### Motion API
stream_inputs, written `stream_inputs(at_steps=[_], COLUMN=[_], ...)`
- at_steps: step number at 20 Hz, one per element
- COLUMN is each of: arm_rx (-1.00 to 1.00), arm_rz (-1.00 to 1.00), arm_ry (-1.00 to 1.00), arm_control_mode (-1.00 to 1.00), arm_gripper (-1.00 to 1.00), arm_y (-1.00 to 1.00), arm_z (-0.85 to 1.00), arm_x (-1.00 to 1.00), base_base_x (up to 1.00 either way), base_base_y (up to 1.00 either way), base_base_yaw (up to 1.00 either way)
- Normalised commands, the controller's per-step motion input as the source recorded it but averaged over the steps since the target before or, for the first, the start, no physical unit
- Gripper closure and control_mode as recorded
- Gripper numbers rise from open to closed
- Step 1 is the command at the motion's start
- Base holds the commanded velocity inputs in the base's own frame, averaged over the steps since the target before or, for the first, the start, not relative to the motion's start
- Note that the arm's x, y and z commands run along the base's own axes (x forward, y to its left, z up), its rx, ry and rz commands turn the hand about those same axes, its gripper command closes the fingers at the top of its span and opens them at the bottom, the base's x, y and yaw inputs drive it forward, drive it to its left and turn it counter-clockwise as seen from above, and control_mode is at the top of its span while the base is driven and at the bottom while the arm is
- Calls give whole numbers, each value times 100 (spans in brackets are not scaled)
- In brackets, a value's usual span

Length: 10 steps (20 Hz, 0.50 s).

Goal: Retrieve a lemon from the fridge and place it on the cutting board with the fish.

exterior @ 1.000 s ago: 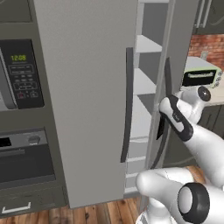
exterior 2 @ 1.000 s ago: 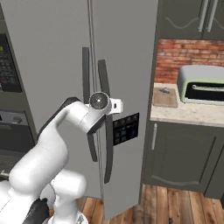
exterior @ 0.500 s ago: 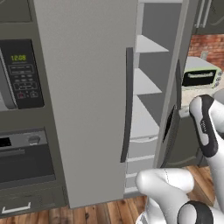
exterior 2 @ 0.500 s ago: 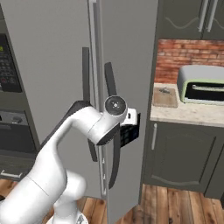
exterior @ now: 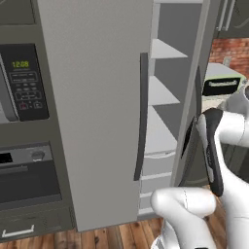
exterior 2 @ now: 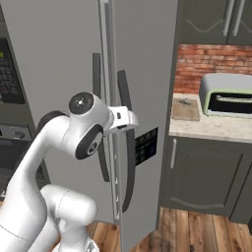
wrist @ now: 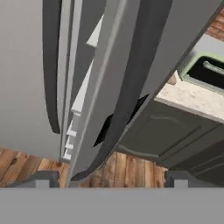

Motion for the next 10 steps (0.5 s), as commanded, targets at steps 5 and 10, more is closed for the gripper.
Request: stream_inputs(at_steps=[5, 10], arm_rx=[-50, -40], arm_rz=[-2, -5], arm_ry=[34, 34], arm_control_mode=[-100, -100], arm_gripper=[-100, -100], arm_y=[79, 82], arm_z=[0, 0], arm_x=[6, 18], base_base_x=[0, 0], base_base_y=[0, 0], base_base_yaw=[0, 0])
